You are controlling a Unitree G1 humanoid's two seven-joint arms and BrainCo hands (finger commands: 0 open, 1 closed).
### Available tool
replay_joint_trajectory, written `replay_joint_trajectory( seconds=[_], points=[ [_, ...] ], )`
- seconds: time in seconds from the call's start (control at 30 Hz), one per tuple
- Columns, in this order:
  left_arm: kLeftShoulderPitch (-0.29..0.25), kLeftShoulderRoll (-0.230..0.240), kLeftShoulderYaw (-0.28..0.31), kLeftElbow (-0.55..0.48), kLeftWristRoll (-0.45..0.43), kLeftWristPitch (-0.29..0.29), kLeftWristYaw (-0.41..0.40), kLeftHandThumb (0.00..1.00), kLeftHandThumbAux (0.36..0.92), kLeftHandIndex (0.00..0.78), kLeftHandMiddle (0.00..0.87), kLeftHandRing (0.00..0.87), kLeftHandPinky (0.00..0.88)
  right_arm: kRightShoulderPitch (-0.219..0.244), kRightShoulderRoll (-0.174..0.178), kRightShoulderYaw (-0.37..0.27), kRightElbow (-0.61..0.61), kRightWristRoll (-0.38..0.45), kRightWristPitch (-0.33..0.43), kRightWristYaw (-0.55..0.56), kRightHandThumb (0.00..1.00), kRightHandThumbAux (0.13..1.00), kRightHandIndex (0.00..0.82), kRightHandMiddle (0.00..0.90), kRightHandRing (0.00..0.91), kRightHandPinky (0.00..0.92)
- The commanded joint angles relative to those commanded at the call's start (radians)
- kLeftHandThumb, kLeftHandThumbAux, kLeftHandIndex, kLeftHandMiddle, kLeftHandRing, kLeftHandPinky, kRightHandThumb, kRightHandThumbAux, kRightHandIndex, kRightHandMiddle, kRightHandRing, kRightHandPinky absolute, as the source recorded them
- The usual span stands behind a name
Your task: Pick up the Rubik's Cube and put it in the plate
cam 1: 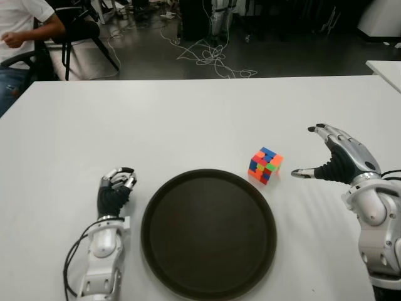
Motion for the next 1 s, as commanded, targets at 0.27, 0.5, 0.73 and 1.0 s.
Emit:
replay_joint_trajectory(
  seconds=[0.27, 0.5, 0.73, 1.0],
  points=[
    [0.008, -0.003, -0.004, -0.009, -0.004, 0.001, 0.003, 0.710, 0.704, 0.440, 0.787, 0.800, 0.784, -0.033, -0.059, 0.033, 0.067, 0.037, -0.060, -0.050, 0.000, 0.707, 0.000, 0.000, 0.000, 0.000],
    [0.006, -0.003, -0.004, -0.004, 0.000, 0.002, 0.009, 0.710, 0.703, 0.441, 0.783, 0.802, 0.787, -0.089, -0.102, 0.072, 0.111, 0.065, -0.097, -0.042, 0.000, 0.749, 0.000, 0.000, 0.000, 0.000],
    [0.005, 0.001, -0.004, 0.002, -0.004, -0.005, 0.002, 0.710, 0.704, 0.441, 0.786, 0.803, 0.780, -0.120, -0.113, 0.091, 0.098, 0.096, -0.085, -0.011, 0.000, 0.758, 0.000, 0.000, 0.000, 0.000],
    [0.002, 0.003, -0.005, -0.001, -0.003, 0.006, 0.001, 0.709, 0.705, 0.441, 0.779, 0.794, 0.772, -0.145, -0.118, 0.111, 0.112, 0.106, -0.083, -0.013, 0.000, 0.780, 0.000, 0.000, 0.000, 0.000]
  ],
)
